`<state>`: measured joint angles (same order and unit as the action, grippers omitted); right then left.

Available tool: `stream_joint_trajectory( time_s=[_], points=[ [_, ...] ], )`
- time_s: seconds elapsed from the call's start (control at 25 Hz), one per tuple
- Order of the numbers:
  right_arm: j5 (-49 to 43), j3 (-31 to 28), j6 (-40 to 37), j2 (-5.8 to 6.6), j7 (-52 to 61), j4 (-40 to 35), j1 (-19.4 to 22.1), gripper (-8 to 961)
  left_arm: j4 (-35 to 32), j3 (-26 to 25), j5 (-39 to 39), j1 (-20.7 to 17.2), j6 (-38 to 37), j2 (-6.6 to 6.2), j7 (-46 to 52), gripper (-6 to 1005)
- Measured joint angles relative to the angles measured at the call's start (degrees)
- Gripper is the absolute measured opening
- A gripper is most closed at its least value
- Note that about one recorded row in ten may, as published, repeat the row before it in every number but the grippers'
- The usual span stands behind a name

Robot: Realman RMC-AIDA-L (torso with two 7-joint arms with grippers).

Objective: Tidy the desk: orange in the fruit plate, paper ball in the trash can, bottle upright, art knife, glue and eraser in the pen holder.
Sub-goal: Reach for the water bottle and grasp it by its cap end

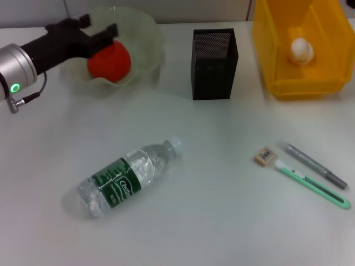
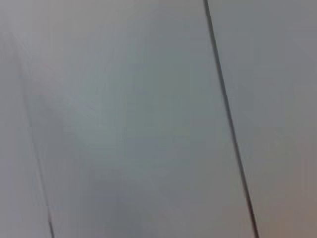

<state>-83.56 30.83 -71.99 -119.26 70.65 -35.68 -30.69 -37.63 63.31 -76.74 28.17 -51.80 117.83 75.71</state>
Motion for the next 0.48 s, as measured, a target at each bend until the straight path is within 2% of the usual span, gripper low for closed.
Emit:
stream_joint_trajectory(
  time_s=[0.04,0.08,0.12,0.2,0.24,0.28,0.4,0.48],
  points=[
    [3.45,0.0,-2.16,-0.01,-2.11,1.88,0.56,592,0.0,0.0,0.0,0.0,0.0,0.0,0.0,742],
    [6.99,0.01,-4.31,-0.02,-4.57,4.24,0.91,592,-9.54,6.47,-3.43,-3.95,-1.55,-0.66,9.7,742],
    [9.39,0.01,-5.88,-0.01,-6.58,6.23,1.09,592,-16.21,8.26,-7.95,-6.21,-4.16,-0.68,16.3,742],
    [12.0,0.02,-7.58,-0.01,-9.35,9.11,1.15,592,-22.34,9.08,-13.12,-7.97,-7.01,-0.51,23.38,742],
    [12.49,0.02,-7.96,-0.01,-10.21,9.95,1.14,592,-22.34,9.08,-13.12,-7.97,-7.01,-0.51,23.38,742],
    [12.66,0.03,-8.07,-0.01,-10.85,10.61,1.08,592,-30.64,9.37,-21.63,-9.34,-10.86,0.1,34.17,742],
    [12.79,-0.08,-7.77,-0.01,-11.95,11.67,0.76,592,-37.83,11.35,-30.92,-9.68,-14.78,0.62,44.19,742],
    [12.84,-0.44,-7.65,0.05,-12.96,12.25,0.63,591,-40.17,15.67,-34.71,-9.31,-15.67,0.68,48.61,742]
  ],
)
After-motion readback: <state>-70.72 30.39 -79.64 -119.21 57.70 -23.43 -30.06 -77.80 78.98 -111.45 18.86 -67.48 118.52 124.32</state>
